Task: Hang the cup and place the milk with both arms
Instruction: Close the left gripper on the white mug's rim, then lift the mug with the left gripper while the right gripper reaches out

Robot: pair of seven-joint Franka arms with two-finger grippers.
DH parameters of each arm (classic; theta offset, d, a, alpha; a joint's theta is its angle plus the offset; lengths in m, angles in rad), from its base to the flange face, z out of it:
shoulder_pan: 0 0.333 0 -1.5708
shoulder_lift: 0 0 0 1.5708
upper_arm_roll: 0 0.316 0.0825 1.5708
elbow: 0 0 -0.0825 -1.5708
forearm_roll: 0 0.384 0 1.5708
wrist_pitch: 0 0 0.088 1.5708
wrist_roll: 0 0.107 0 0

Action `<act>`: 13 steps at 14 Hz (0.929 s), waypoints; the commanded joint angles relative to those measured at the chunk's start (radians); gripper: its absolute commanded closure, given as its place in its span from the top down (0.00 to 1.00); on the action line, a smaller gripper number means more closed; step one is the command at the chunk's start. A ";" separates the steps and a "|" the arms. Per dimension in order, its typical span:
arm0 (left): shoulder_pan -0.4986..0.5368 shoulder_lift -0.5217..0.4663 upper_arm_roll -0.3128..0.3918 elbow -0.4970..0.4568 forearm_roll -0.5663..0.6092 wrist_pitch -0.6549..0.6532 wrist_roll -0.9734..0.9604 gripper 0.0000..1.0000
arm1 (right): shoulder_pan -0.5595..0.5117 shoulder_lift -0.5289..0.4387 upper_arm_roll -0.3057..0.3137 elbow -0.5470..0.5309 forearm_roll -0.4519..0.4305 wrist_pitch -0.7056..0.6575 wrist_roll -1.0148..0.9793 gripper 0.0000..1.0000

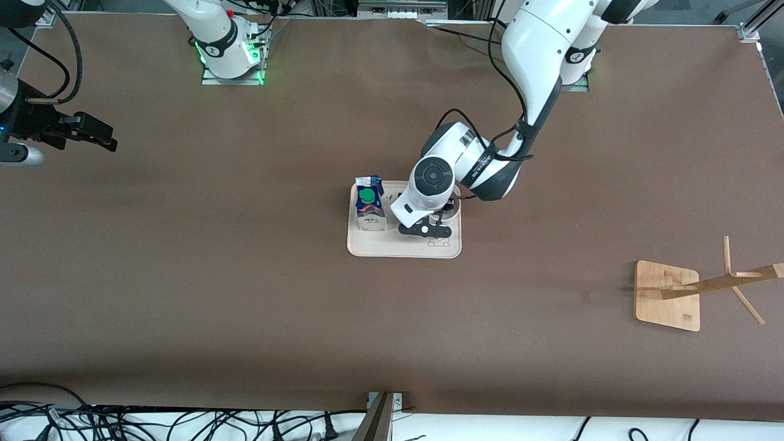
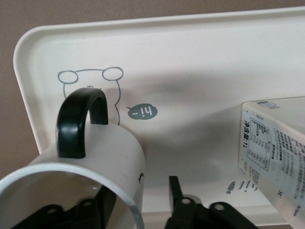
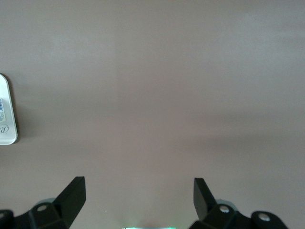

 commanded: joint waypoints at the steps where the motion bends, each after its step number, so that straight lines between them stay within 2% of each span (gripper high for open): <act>1: -0.001 -0.006 0.001 0.011 0.027 -0.031 -0.016 0.00 | -0.006 -0.004 0.003 0.004 -0.002 -0.010 0.003 1.00; 9: 0.050 -0.073 0.006 0.048 0.012 -0.121 -0.027 0.00 | -0.006 -0.004 0.003 0.004 -0.002 -0.010 0.001 1.00; 11: 0.058 -0.130 0.007 0.054 0.021 -0.185 -0.036 0.00 | -0.006 -0.004 0.003 0.004 -0.002 -0.010 0.003 1.00; 13: 0.058 -0.201 0.029 0.088 0.029 -0.326 -0.053 0.00 | -0.006 -0.004 0.003 0.004 -0.002 -0.010 0.005 1.00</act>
